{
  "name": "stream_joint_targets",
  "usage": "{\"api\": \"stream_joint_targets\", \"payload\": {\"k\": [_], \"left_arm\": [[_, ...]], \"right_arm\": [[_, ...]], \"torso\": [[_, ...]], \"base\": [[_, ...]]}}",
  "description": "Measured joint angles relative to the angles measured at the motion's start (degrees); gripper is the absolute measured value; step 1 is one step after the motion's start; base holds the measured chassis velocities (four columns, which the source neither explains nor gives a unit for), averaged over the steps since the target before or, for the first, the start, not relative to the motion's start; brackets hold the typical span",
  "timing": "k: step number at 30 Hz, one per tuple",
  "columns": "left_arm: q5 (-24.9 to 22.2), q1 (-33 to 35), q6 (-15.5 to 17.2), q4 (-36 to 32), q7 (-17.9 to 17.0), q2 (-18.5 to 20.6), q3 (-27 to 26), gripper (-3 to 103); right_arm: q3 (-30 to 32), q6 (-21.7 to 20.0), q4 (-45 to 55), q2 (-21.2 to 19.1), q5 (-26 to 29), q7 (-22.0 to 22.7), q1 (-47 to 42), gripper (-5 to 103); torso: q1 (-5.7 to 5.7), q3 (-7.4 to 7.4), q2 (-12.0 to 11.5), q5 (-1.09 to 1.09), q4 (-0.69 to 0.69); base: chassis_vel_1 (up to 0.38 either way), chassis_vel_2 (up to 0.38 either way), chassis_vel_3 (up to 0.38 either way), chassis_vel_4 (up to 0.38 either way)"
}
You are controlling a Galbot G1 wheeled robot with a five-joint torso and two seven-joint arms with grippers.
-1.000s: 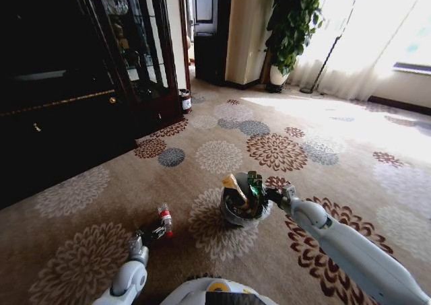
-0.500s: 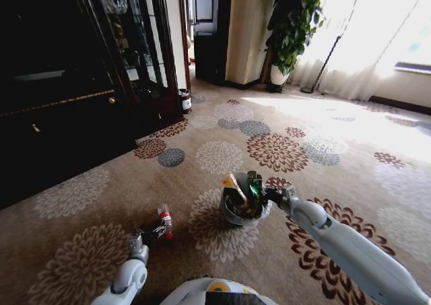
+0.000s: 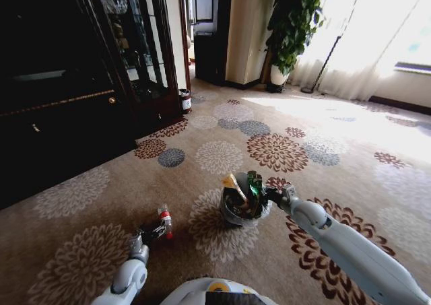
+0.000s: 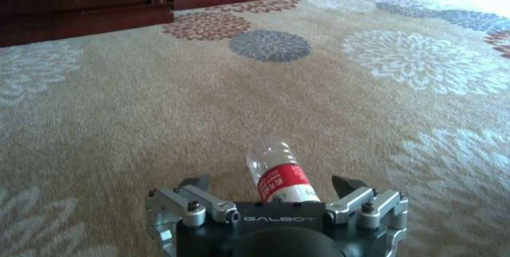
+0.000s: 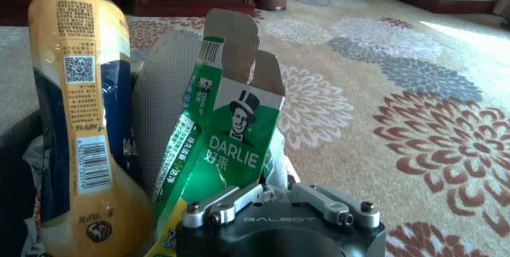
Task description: Pick up the trash from the ground and place it into the trash bin.
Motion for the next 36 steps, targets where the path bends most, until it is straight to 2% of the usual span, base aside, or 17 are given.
{"api": "stream_joint_targets", "payload": {"k": [32, 34, 35, 36], "left_arm": [[0.0, 0.0, 0.0, -0.1, 0.0, 0.0, 0.0, 100], [0.0, -1.4, 1.4, -0.4, -0.4, 0.0, 0.0, 100], [0.0, -3.2, 2.9, -1.0, -0.8, 0.0, 0.0, 100], [0.0, -3.2, 2.9, -1.0, -0.8, 0.0, 0.0, 100]], "right_arm": [[0.1, -0.1, 0.1, -0.1, 0.1, 0.0, 0.0, 1], [1.2, -1.0, 2.5, -0.8, 0.9, 0.0, -0.4, 1], [1.5, -1.0, 2.9, -0.9, 1.1, 0.0, -0.3, 1], [1.5, -1.0, 2.9, -0.9, 1.1, 0.0, -0.3, 1]], "torso": [[0.0, 0.0, 0.0, 0.02, 0.01], [0.0, 0.0, 0.0, -0.02, 0.05], [0.0, -0.01, 0.0, -0.09, 0.02], [0.0, -0.01, 0.0, -0.09, 0.02]], "base": [[0.0, 0.0, 0.0, 0.0], [0.0, 0.0, 0.0, 0.0], [0.0, 0.0, 0.0, 0.0], [0.0, 0.0, 0.0, 0.0]]}}
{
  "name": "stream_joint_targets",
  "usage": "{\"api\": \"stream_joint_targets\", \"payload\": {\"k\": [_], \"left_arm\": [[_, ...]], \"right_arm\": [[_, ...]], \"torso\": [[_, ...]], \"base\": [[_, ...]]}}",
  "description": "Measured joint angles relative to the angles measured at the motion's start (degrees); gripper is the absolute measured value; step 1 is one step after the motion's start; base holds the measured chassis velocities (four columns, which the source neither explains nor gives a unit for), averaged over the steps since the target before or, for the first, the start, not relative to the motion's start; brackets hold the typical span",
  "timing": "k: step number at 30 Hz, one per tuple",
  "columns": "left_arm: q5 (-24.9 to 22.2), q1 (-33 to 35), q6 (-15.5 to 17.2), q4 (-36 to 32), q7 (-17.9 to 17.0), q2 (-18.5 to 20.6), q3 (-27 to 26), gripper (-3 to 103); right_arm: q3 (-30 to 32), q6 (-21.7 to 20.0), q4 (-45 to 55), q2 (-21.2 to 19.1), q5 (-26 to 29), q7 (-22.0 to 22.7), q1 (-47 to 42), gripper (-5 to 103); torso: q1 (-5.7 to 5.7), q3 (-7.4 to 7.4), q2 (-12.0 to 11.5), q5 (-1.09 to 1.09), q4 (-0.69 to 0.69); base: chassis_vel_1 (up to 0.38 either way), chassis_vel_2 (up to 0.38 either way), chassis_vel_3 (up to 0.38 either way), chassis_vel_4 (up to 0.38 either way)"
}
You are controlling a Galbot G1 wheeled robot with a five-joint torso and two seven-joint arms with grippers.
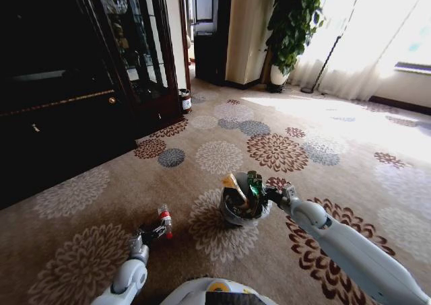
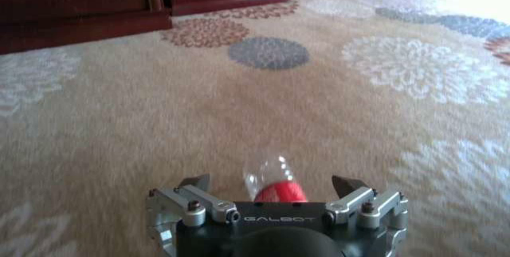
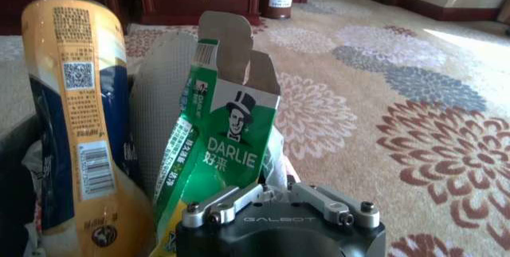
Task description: Pick up the trash from the ground and place it into the trash bin.
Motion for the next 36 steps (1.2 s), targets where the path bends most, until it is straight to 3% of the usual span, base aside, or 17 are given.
{"api": "stream_joint_targets", "payload": {"k": [2, 5, 10, 13, 16, 23, 31, 36], "left_arm": [[-0.3, -6.4, 5.3, -1.9, -1.5, -0.1, -0.2, 100], [-1.0, -8.5, 6.5, -2.8, -1.4, 0.2, -0.5, 100], [-2.6, -9.2, 8.6, -3.1, -1.6, 0.4, -0.4, 100], [-3.7, -9.1, 10.7, -3.1, -3.6, -0.1, 0.0, 100], [-8.2, -9.0, 13.9, -2.4, -6.5, -0.9, 0.5, 100], [-11.1, -10.8, 15.4, 4.1, -5.4, -1.2, 1.6, 100], [-10.2, -14.2, 15.1, 12.9, -3.9, -2.6, 3.3, 100], [-10.0, -16.1, 15.6, 15.2, -4.8, -4.2, 3.9, 100]], "right_arm": [[0.1, 0.3, 0.2, 0.0, 1.2, 0.0, 0.2, 1], [0.1, 0.2, 0.3, -0.1, 1.5, 0.0, 0.3, 1], [0.1, 0.0, 0.5, -0.1, 1.8, 0.0, 0.2, 1], [0.1, -0.1, 0.5, -0.2, 2.0, 0.0, 0.3, 1], [0.1, -0.4, -0.1, -0.5, 2.1, 0.0, 0.8, 1], [0.1, -0.5, 0.0, -0.6, 2.1, 0.0, 0.6, 1], [-0.8, -0.4, 0.0, -0.9, 2.1, 0.0, 0.6, 1], [-1.2, -0.4, 1.1, -1.4, 2.3, 0.0, 0.4, 1]], "torso": [[0.0, 0.01, 0.0, 0.13, -0.03], [0.0, 0.0, 0.0, 0.12, -0.09], [0.0, 0.01, 0.0, 0.1, 0.0], [0.0, 0.01, 0.0, 0.09, 0.02], [0.0, 0.01, 0.0, 0.09, -0.05], [0.0, 0.01, 0.0, 0.09, -0.01], [0.0, 0.01, 0.0, 0.08, -0.02], [0.0, 0.01, 0.0, 0.09, -0.04]], "base": [[0.0, 0.0, 0.0, 0.0], [0.0, 0.0, 0.0, 0.0], [0.0, 0.0, 0.0, 0.0], [0.0, 0.0, 0.0, 0.0], [0.0, 0.0, 0.0, 0.0], [0.0, 0.0, 0.0, 0.0], [0.0, 0.0, 0.0, 0.0], [0.0, 0.0, 0.0, 0.0]]}}
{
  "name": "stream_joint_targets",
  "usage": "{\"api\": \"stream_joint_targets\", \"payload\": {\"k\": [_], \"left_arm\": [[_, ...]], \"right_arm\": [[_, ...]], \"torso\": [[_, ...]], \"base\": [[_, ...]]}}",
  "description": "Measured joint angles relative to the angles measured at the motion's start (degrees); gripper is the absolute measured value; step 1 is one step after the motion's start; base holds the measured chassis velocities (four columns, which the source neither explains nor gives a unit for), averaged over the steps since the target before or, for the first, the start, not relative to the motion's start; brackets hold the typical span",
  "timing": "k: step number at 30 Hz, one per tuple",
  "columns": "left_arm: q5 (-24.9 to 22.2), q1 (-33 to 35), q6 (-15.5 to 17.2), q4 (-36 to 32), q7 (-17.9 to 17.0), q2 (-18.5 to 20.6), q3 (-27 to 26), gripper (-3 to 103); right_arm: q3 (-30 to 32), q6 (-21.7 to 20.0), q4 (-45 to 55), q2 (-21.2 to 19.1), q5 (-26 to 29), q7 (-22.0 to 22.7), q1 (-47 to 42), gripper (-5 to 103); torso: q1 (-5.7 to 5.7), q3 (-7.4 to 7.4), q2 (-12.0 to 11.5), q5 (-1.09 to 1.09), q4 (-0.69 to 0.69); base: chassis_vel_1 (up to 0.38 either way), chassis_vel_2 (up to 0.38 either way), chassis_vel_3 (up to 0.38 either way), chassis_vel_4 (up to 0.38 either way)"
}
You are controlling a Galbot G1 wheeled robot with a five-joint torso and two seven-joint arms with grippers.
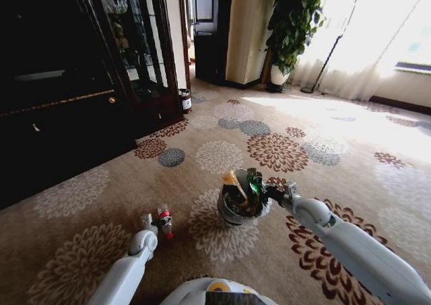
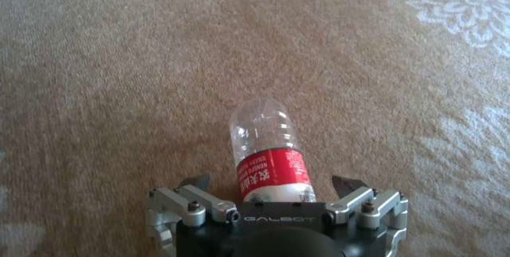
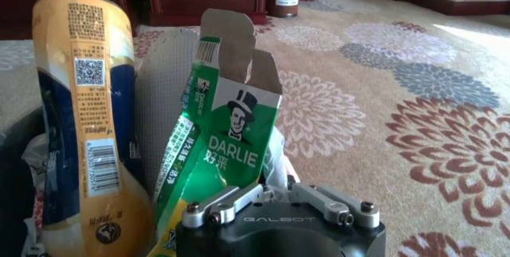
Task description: Pick up the trash from the ground and place it into the trash bin.
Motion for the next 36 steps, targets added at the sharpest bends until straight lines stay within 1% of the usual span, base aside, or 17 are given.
{"api": "stream_joint_targets", "payload": {"k": [2, 4, 5, 8, 10, 13, 14, 16, 18, 22, 26, 27, 30, 32, 34, 35, 36], "left_arm": [[0.0, -0.3, 0.0, 0.6, -0.1, -0.2, 0.1, 102], [-0.1, -1.0, -0.3, 1.6, 0.1, -0.5, 0.1, 94], [-0.1, -1.0, -0.3, 1.6, 0.1, -0.5, 0.1, 94], [-0.7, -1.9, -0.2, 3.2, 0.1, -1.3, 0.2, 78], [-0.7, -2.3, -0.4, 3.9, 0.1, -1.5, 0.3, 78], [-0.6, -3.2, -2.0, 6.6, 0.1, -2.3, 0.5, 62], [-0.6, -3.2, -2.0, 6.6, 0.1, -2.3, 0.5, 62], [-0.8, -3.5, -2.3, 7.0, 0.1, -2.6, 0.5, 53], [-0.8, -3.6, -2.4, 7.1, 0.2, -2.7, 0.5, 53], [-0.3, -3.9, -3.6, 7.7, 0.1, -2.8, 0.5, 43], [2.0, -2.0, -6.0, 2.1, -0.4, -1.9, 0.0, 31], [2.0, -2.0, -6.0, 2.1, -0.4, -1.9, 0.0, 31], [3.5, -0.6, -5.9, -4.4, -0.6, -0.8, -0.1, 30], [7.2, -0.1, -6.4, -10.1, -0.8, 0.3, 0.5, 30], [12.3, -0.1, -8.5, -14.2, -0.4, 1.2, 1.5, 30], [12.3, -0.1, -8.5, -14.2, -0.4, 1.2, 1.5, 30], [14.8, -0.1, -9.5, -16.4, 0.0, 1.7, 2.1, 30]], "right_arm": [[0.0, 0.1, 0.1, -0.1, 0.0, 0.0, 0.0, 1], [0.0, 0.2, 0.1, -0.4, 0.1, 0.0, 0.0, 1], [0.0, 0.2, 0.1, -0.4, 0.1, 0.0, 0.0, 1], [0.0, 0.3, 0.1, -0.8, 0.2, 0.0, 0.0, 1], [0.0, 0.4, 0.1, -0.8, 0.2, 0.0, 0.1, 1], [-0.2, 0.8, -0.7, -0.7, 0.1, 0.0, 0.0, 1], [-0.2, 0.8, -0.7, -0.7, 0.1, 0.0, 0.0, 1], [-0.5, 1.0, -1.1, -0.7, 0.1, 0.0, 0.1, 1], [-0.6, 1.0, -1.1, -0.6, 0.0, 0.0, 0.1, 1], [-0.8, 1.1, -1.2, -0.4, 0.0, 0.0, 0.4, 1], [-0.8, 1.3, -1.4, -0.2, -0.3, 0.0, 0.2, 1], [-0.8, 1.3, -1.4, -0.2, -0.3, 0.0, 0.2, 1], [-0.6, 1.4, -1.7, 0.2, -0.4, 0.0, 0.0, 1], [-0.7, 0.2, -2.1, 1.2, 0.1, 0.0, 0.3, 1], [-1.4, -2.5, -2.1, 2.4, 2.9, 0.0, 1.4, 1], [-1.4, -2.5, -2.1, 2.4, 2.9, 0.0, 1.4, 1], [-1.7, -4.5, -2.1, 3.1, 5.6, 0.0, 2.4, 1]], "torso": [[0.0, 0.0, 0.0, 0.0, 0.01], [0.0, 0.0, 0.0, 0.01, 0.03], [0.0, 0.0, 0.0, 0.01, 0.03], [0.0, 0.0, 0.0, 0.0, 0.0], [0.0, 0.0, 0.0, 0.01, 0.0], [0.0, 0.0, 0.0, 0.02, 0.02], [0.0, 0.0, 0.0, 0.02, 0.02], [0.0, 0.0, 0.0, 0.04, 0.02], [0.0, 0.0, 0.0, 0.04, 0.01], [0.0, -0.01, 0.0, -0.02, 0.01], [0.0, 0.01, 0.0, -0.04, 0.03], [0.0, 0.01, 0.0, -0.04, 0.03], [0.0, 0.01, 0.0, 0.02, 0.02], [0.0, 0.0, 0.0, 0.0, 0.0], [0.0, 0.0, 0.0, -0.01, 0.0], [0.0, 0.0, 0.0, -0.01, 0.0], [0.0, 0.01, 0.0, 0.0, 0.0]], "base": [[0.0, 0.0, 0.0, 0.0], [0.0, 0.0, 0.0, 0.0], [0.0, 0.0, 0.0, 0.0], [0.0, 0.0, 0.0, 0.0], [0.0, 0.0, 0.0, 0.0], [0.0, 0.0, 0.0, 0.0], [0.0, 0.0, 0.0, 0.0], [0.0, 0.0, 0.0, 0.0], [0.0, 0.0, 0.0, 0.0], [0.0, 0.0, 0.0, 0.0], [0.0, 0.0, 0.0, 0.0], [0.0, 0.0, 0.0, 0.0], [0.0, 0.0, 0.0, 0.0], [0.0, 0.0, 0.0, 0.0], [0.0, 0.0, 0.0, 0.0], [0.0, 0.0, 0.0, 0.0], [0.0, 0.0, 0.0, 0.0]]}}
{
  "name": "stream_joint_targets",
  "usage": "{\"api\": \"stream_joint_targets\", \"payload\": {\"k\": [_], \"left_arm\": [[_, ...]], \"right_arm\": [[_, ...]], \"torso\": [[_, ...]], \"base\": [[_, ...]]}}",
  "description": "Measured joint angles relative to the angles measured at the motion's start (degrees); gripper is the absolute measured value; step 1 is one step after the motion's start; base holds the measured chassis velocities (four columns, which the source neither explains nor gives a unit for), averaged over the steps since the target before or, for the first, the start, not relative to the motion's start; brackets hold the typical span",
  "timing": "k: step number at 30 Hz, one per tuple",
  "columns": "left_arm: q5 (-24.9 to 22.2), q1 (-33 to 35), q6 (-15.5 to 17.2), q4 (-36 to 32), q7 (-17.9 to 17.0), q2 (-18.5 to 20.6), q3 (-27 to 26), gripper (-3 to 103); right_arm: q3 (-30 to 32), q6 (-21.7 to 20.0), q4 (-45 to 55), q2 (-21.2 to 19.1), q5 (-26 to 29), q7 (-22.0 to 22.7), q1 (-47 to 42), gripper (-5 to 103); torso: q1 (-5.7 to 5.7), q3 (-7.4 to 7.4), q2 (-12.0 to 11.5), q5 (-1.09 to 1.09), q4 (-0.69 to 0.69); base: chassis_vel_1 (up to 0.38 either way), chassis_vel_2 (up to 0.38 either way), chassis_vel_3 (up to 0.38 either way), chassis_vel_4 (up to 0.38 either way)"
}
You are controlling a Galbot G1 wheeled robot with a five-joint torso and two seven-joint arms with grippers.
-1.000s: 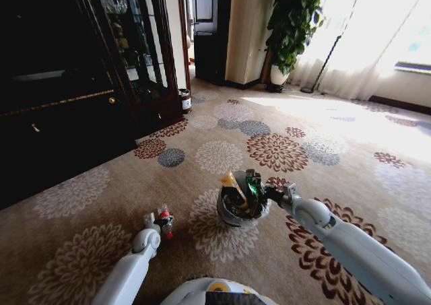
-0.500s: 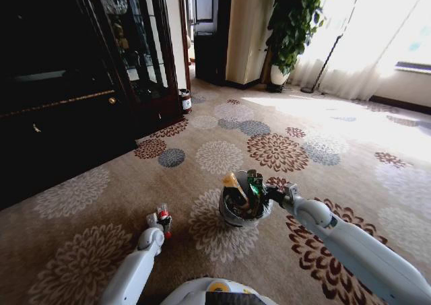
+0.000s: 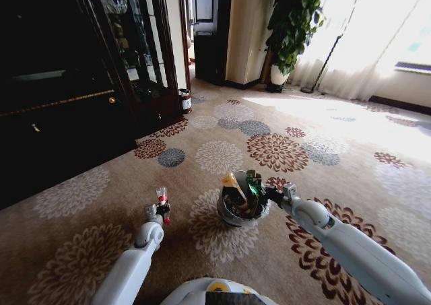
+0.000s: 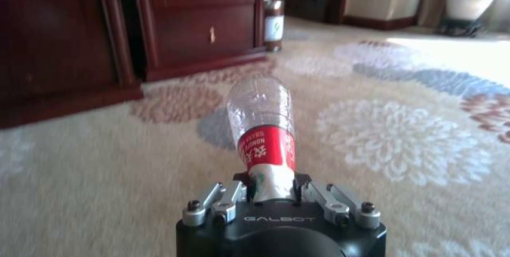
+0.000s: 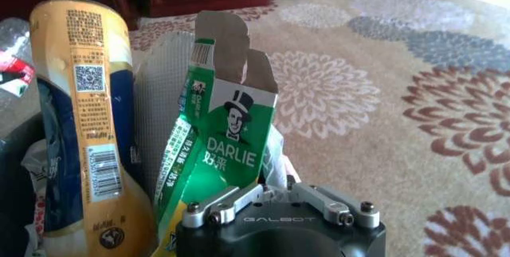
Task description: Pick up the trash from the ground and place it into the trash bin.
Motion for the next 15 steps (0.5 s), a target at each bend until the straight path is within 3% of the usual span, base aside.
{"api": "stream_joint_targets", "payload": {"k": [3, 5, 7, 15], "left_arm": [[5.9, -0.1, -2.5, -6.3, 2.0, 1.6, 1.8, 30], [6.7, -0.2, -2.8, -7.5, 2.3, 2.0, 2.2, 30], [8.9, -1.1, -4.2, -11.1, 3.6, 3.5, 4.2, 30], [11.2, -6.6, -5.7, -16.2, 6.2, 7.0, 11.2, 30]], "right_arm": [[-0.7, -5.1, 0.2, 1.2, 6.8, -0.1, 3.6, 1], [-0.8, -6.1, 0.2, 1.2, 7.4, -0.1, 4.3, 1], [-1.5, -9.7, 0.2, 0.5, 8.8, 0.0, 7.3, 1], [-5.0, -12.1, 0.1, -0.5, 8.5, 0.0, 11.4, 1]], "torso": [[0.0, 0.0, 0.0, 0.02, 0.06], [0.0, 0.0, 0.0, 0.01, 0.07], [0.0, 0.0, 0.0, -0.02, 0.04], [0.0, -0.01, 0.0, 0.0, 0.01]], "base": [[0.0, 0.0, 0.0, 0.0], [0.0, 0.0, 0.0, 0.0], [0.0, 0.0, 0.0, 0.0], [0.0, 0.0, 0.0, 0.0]]}}
